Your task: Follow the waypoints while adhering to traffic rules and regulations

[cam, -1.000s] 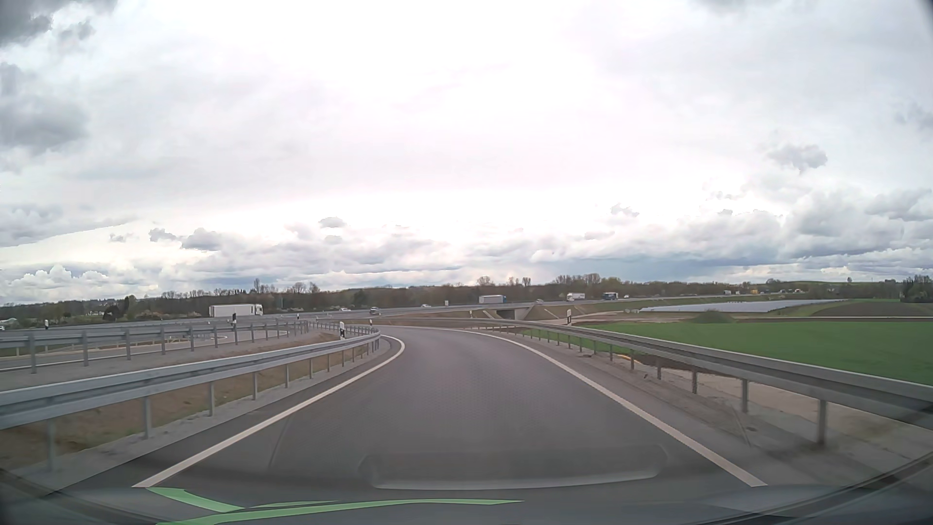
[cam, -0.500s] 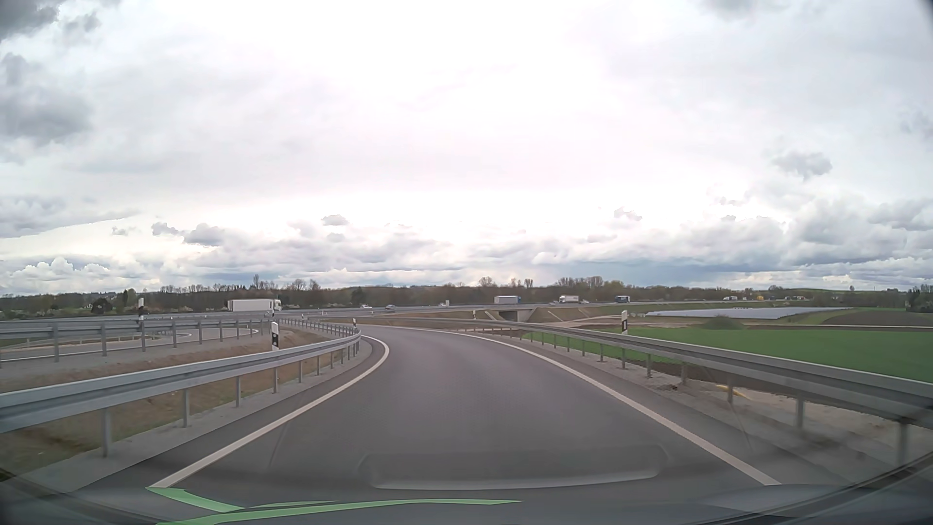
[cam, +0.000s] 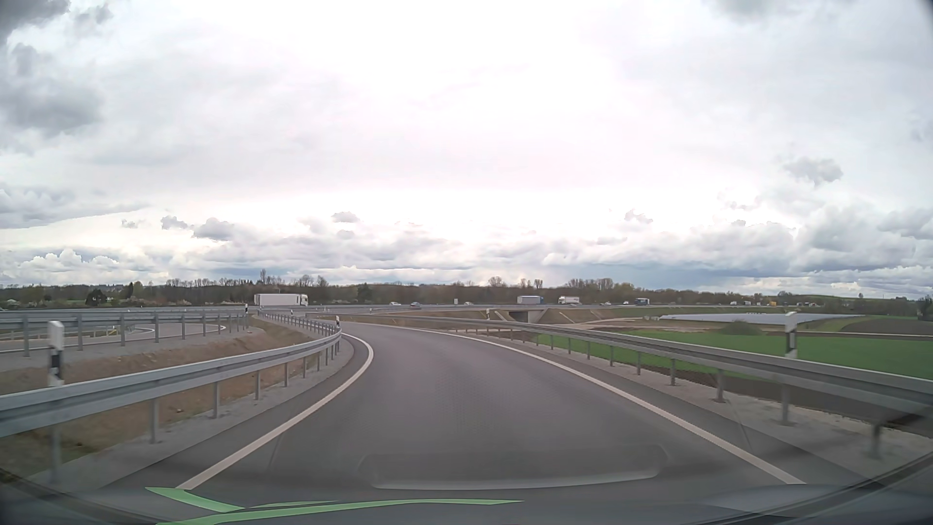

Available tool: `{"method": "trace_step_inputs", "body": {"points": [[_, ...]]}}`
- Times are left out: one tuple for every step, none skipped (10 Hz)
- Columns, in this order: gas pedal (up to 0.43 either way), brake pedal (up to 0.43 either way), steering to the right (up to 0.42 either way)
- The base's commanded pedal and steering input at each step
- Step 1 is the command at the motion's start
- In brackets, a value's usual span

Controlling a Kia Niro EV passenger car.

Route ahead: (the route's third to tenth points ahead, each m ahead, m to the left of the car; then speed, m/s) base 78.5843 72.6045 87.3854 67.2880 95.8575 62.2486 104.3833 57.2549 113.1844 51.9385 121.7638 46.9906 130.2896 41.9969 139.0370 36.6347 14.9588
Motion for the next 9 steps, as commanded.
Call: {"method": "trace_step_inputs", "body": {"points": [[0.189,0.000,-0.023],[0.189,0.000,-0.026],[0.177,0.000,-0.030],[0.157,0.000,-0.032],[0.150,0.000,-0.034],[0.138,0.000,-0.036],[0.130,0.000,-0.037],[0.118,0.000,-0.038],[0.087,0.000,-0.040]]}}
